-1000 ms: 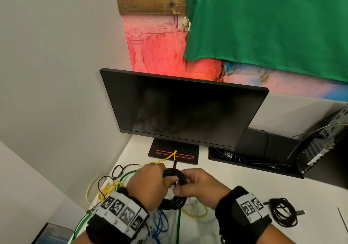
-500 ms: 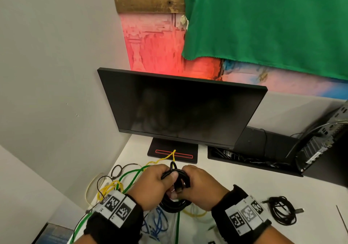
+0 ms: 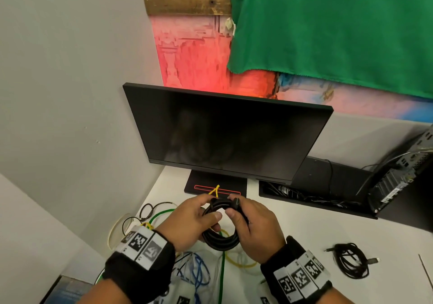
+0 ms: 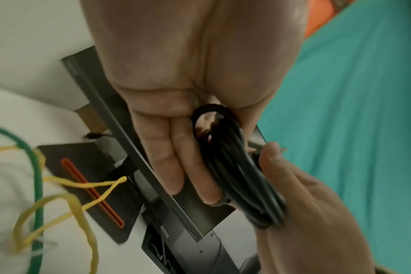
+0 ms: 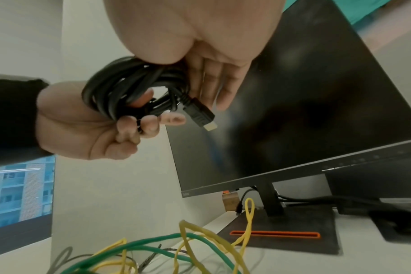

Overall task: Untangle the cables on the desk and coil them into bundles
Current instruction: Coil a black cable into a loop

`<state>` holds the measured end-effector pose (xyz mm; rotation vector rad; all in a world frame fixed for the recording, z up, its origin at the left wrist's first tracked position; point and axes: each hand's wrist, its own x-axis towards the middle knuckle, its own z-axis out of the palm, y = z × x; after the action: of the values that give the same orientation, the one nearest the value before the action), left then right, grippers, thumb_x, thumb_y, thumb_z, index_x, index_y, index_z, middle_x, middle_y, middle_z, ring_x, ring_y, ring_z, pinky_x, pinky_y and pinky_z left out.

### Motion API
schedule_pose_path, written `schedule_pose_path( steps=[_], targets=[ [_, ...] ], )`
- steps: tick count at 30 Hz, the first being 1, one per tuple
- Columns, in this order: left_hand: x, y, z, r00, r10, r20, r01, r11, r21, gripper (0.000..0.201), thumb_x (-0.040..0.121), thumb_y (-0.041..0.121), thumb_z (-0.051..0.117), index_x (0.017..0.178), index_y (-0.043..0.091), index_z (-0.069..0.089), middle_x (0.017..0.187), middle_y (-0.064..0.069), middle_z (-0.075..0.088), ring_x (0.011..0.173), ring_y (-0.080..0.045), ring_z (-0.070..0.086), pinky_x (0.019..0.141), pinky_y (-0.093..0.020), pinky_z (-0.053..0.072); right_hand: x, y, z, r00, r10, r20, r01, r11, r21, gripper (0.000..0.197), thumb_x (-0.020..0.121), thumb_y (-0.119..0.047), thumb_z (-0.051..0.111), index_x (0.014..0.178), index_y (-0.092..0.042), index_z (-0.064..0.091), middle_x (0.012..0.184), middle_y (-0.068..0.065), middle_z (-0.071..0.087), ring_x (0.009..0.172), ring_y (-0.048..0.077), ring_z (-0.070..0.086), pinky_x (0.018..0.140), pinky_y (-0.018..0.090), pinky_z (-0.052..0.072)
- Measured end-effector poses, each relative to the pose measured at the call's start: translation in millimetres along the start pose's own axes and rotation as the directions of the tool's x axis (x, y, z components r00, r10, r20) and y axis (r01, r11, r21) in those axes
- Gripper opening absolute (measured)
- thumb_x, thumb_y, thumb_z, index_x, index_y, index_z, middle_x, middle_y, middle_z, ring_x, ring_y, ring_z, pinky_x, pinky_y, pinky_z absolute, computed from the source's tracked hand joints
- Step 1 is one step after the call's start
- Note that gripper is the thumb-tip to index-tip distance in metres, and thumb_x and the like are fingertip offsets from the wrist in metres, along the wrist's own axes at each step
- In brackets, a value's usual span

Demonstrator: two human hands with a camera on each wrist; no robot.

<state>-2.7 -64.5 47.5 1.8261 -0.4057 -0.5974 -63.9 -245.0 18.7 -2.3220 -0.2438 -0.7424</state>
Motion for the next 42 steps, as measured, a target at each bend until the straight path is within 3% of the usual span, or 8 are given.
schedule_pose_path(
  steps=[6, 11, 15, 17, 20, 23, 31, 42],
  targets=[
    [-2.8, 9.7, 18.6, 0.981, 0.192, -0.027, -0.13, 0.751, 0.648, 0.024, 0.087, 0.049, 0.059, 0.102, 0.037, 0.044, 0.076, 0.014, 0.054, 0.068, -0.003, 0.051, 0.061, -0.022, 0.041, 10.3, -4.3, 6.3, 0.894, 0.417, 0.164, -0.445, 0.868, 0.218, 0.038, 0.1, -0.05, 0.038, 0.084, -0.021, 0.056, 0.068, -0.001, 0.06, 0.064, 0.013, 0.056, 0.062, 0.037, 0.049],
    [2.4, 13.8, 29.8, 0.951, 0.301, 0.078, -0.247, 0.583, 0.774, 0.037, 0.086, 0.057, 0.057, 0.107, 0.029, 0.047, 0.082, 0.018, 0.048, 0.08, -0.011, 0.042, 0.071, -0.024, 0.031, 17.5, 3.0, 8.4, 0.88, 0.473, 0.047, -0.465, 0.839, 0.283, 0.041, 0.101, -0.043, 0.042, 0.068, -0.019, 0.045, 0.054, -0.011, 0.048, 0.052, 0.006, 0.043, 0.05, 0.022, 0.035],
    [10.2, 10.5, 34.1, 0.978, 0.185, -0.098, -0.155, 0.955, 0.251, 0.023, 0.092, 0.037, 0.061, 0.111, 0.023, 0.061, 0.095, 0.005, 0.065, 0.086, -0.013, 0.062, 0.083, -0.032, 0.05, 27.1, 13.4, 18.8, 0.807, 0.588, -0.058, -0.554, 0.788, 0.269, 0.043, 0.098, -0.045, 0.052, 0.061, -0.024, 0.046, 0.051, -0.013, 0.052, 0.051, 0.005, 0.048, 0.052, 0.024, 0.036],
    [17.1, 13.2, 41.5, 0.985, -0.071, -0.155, 0.033, 0.971, -0.238, 0.038, 0.093, 0.052, 0.053, 0.102, 0.018, 0.068, 0.087, -0.005, 0.07, 0.081, -0.021, 0.069, 0.084, -0.043, 0.056, 29.5, 14.2, 24.7, 0.807, 0.579, -0.116, -0.548, 0.807, 0.222, 0.036, 0.097, -0.049, 0.049, 0.069, -0.027, 0.047, 0.056, -0.015, 0.055, 0.057, 0.001, 0.054, 0.052, 0.019, 0.035],
    [33.9, 14.8, 48.2, 0.924, -0.206, -0.323, 0.127, 0.96, -0.249, 0.065, 0.091, 0.066, 0.039, 0.076, 0.011, 0.07, 0.061, -0.001, 0.065, 0.059, -0.021, 0.065, 0.071, -0.036, 0.055, 30.2, 12.9, 35.1, 0.835, 0.546, -0.069, -0.535, 0.835, 0.133, 0.035, 0.097, -0.056, 0.042, 0.081, -0.027, 0.052, 0.066, -0.008, 0.061, 0.065, 0.005, 0.06, 0.058, 0.024, 0.045],
    [38.9, 3.0, 46.1, 0.857, 0.113, -0.503, -0.033, 0.986, 0.166, 0.059, 0.09, 0.061, 0.042, 0.058, 0.015, 0.062, 0.051, 0.003, 0.058, 0.051, -0.014, 0.059, 0.059, -0.03, 0.047, 44.7, 16.4, 37.3, 0.722, 0.683, 0.112, -0.689, 0.691, 0.219, 0.049, 0.099, -0.052, 0.041, 0.072, -0.016, 0.061, 0.067, 0.0, 0.064, 0.067, 0.019, 0.061, 0.067, 0.035, 0.049],
    [36.5, -29.5, 31.0, 0.654, 0.74, -0.158, -0.462, 0.556, 0.691, 0.045, 0.094, 0.042, 0.045, 0.061, 0.014, 0.06, 0.052, 0.005, 0.055, 0.056, -0.011, 0.049, 0.052, -0.014, 0.03, 47.8, 22.0, 30.9, 0.497, 0.596, 0.631, -0.854, 0.464, 0.235, 0.032, 0.076, -0.048, 0.041, 0.067, -0.038, 0.071, 0.041, -0.004, 0.045, 0.039, 0.017, 0.041, 0.045, 0.029, 0.037],
    [47.4, -30.1, 32.6, 0.916, 0.132, -0.379, -0.016, 0.956, 0.292, 0.067, 0.095, 0.059, 0.039, 0.045, 0.016, 0.053, 0.046, 0.001, 0.059, 0.043, -0.011, 0.055, 0.056, -0.029, 0.046, 24.0, 25.3, 48.8, 0.634, 0.677, 0.374, -0.771, 0.513, 0.378, 0.055, 0.089, -0.057, 0.045, 0.081, -0.007, 0.067, 0.057, 0.001, 0.052, 0.055, 0.022, 0.049, 0.062, 0.037, 0.042]
  ],
)
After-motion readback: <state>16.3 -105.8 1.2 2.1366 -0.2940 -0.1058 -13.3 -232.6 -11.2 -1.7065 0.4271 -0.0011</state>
